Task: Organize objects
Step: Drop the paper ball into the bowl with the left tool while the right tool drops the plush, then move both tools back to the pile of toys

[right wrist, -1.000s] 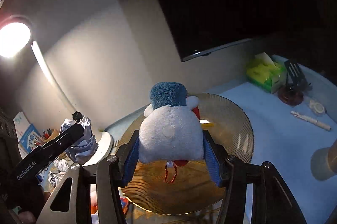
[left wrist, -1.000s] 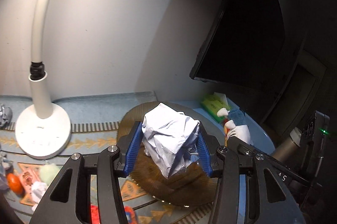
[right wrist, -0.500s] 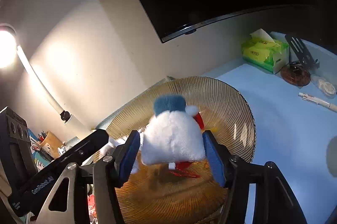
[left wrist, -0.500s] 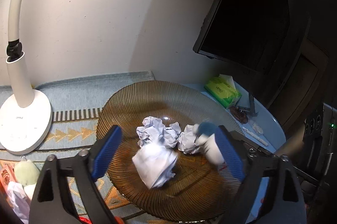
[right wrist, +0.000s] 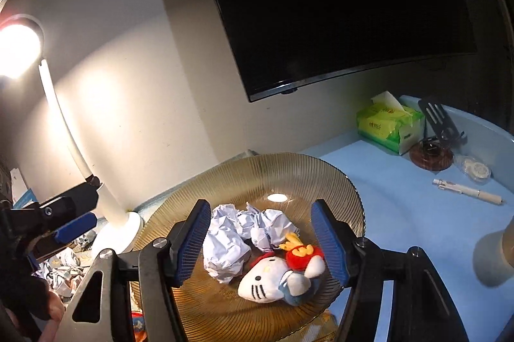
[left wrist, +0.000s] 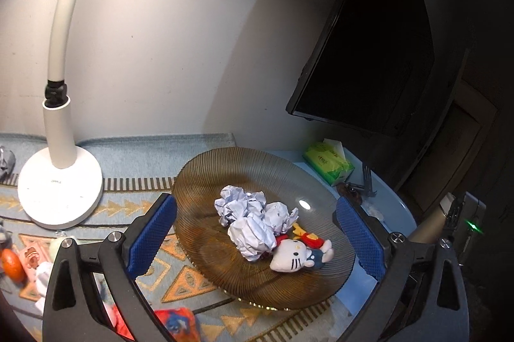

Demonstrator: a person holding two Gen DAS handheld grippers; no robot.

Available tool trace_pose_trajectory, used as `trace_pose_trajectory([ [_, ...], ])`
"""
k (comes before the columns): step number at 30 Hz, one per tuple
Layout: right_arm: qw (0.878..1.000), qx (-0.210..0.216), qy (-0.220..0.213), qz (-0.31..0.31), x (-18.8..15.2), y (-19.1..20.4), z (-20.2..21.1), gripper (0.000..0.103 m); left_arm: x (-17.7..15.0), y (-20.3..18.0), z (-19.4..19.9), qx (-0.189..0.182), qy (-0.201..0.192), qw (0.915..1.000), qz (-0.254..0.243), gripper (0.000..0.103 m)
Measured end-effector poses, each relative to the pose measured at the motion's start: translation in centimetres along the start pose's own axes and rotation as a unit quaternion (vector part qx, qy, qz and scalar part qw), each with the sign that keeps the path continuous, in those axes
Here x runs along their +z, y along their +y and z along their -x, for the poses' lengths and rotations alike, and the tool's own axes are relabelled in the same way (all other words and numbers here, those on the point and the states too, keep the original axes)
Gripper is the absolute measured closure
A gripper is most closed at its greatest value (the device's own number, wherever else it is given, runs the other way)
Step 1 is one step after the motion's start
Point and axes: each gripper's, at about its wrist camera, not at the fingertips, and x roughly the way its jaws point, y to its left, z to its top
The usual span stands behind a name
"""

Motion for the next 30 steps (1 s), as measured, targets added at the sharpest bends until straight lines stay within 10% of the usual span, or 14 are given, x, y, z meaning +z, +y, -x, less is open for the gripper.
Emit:
trace_pose_trajectory([
  [11, 0.986, 0.151, 0.046, 0.054, -2.6, 11.6, 5.2, 0.035, -1.8, 6.4, 14.6, 0.112, -0.055, 0.9917, 0.030, 0.002],
  [19, 0.963, 0.222, 0.118, 0.095, -9.3, 20.0, 4.4, 0.035, -7.1, 18.3, 22.1, 0.280, -0.049, 0.9521, 0.111, 0.002],
  [25, 0.950, 0.237, 0.157, 0.126, -13.7, 23.0, 2.3, 0.035, -11.5, 24.7, 22.6, 0.300, -0.024, 0.9353, 0.186, 0.002],
  [30, 0.946, 0.220, 0.173, 0.164, -15.1, 24.0, 1.2, 0.035, -12.1, 25.0, 21.7, 0.285, -0.012, 0.9393, 0.191, 0.002],
])
